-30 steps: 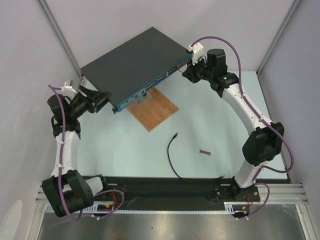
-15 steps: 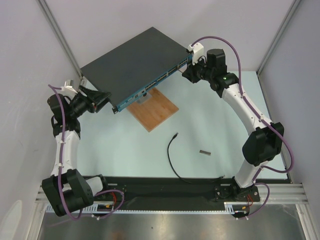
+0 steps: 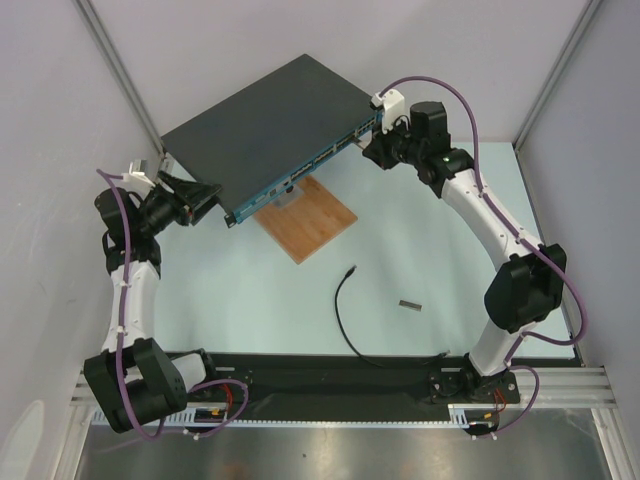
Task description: Insert the plug into the switch port
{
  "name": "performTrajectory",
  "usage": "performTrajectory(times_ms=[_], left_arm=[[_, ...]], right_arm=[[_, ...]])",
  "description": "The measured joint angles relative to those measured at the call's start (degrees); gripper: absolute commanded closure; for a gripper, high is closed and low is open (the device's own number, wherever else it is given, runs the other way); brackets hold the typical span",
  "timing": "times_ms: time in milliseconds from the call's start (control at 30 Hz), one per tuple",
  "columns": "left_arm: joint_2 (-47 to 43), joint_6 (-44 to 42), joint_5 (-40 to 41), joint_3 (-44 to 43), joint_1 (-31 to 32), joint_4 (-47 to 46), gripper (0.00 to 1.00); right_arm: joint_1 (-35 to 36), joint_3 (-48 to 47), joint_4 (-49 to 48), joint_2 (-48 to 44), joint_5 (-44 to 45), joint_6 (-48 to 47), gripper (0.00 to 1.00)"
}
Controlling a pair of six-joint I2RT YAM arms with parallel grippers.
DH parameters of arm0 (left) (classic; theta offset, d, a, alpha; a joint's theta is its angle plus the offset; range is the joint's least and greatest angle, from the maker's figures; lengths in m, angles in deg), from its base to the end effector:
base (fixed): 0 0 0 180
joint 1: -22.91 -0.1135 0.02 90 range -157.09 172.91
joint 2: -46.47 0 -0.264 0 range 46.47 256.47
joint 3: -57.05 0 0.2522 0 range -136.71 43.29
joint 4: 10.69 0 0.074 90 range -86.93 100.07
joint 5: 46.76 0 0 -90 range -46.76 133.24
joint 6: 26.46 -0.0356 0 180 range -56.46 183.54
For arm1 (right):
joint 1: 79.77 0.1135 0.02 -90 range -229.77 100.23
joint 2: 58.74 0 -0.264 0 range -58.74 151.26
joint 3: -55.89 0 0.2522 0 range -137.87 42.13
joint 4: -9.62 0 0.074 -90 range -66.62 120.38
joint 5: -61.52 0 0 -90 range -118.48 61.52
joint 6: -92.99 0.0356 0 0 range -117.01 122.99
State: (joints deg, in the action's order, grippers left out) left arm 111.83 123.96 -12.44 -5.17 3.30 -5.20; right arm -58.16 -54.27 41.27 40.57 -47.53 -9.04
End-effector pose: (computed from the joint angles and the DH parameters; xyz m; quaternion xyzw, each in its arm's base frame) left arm 0.2499 0.0578 0.3255 -0.1980 0.7093 -0.5329 0.4168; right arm 0.3779 0.1622 0.3833 -0.3248 0.7499 0.1825 0.5467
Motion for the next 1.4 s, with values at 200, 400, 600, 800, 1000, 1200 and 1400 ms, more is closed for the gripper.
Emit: performTrajectory(times_ms=[200,400,600,800,1000,1200,1400], left_arm=[[0.0,0.0,0.0,0.0,0.0,0.0,1.0],[0.0,0.0,0.0,0.0,0.0,0.0,1.0],[0.0,0.0,0.0,0.0,0.0,0.0,1.0],[0.0,0.02,0.02,0.0,0.0,0.0,1.0],[0.0,0.02,0.02,0.0,0.0,0.0,1.0],[0.07,0.02,0.0,0.0,0.0,-0.02,1.0],[0.17,0.02,-0.07,-0.09,0.0,-0.11,1.0]], right_arm=[[0.09,0.0,-0.26,0.0,0.26,0.04,1.0],[0.13,-0.11,-0.17,0.0,0.39,0.28,1.0],[0.17,-0.72,0.33,0.0,0.61,0.44,1.0],[0.2,-0.81,0.52,0.0,0.61,0.44,1.0],[0.13,-0.85,0.61,0.0,0.5,0.44,1.0],[-0.24,-1.73,1.49,-0.02,0.07,0.44,1.0],[-0.85,-2.51,1.29,-0.7,-0.98,0.48,1.0]])
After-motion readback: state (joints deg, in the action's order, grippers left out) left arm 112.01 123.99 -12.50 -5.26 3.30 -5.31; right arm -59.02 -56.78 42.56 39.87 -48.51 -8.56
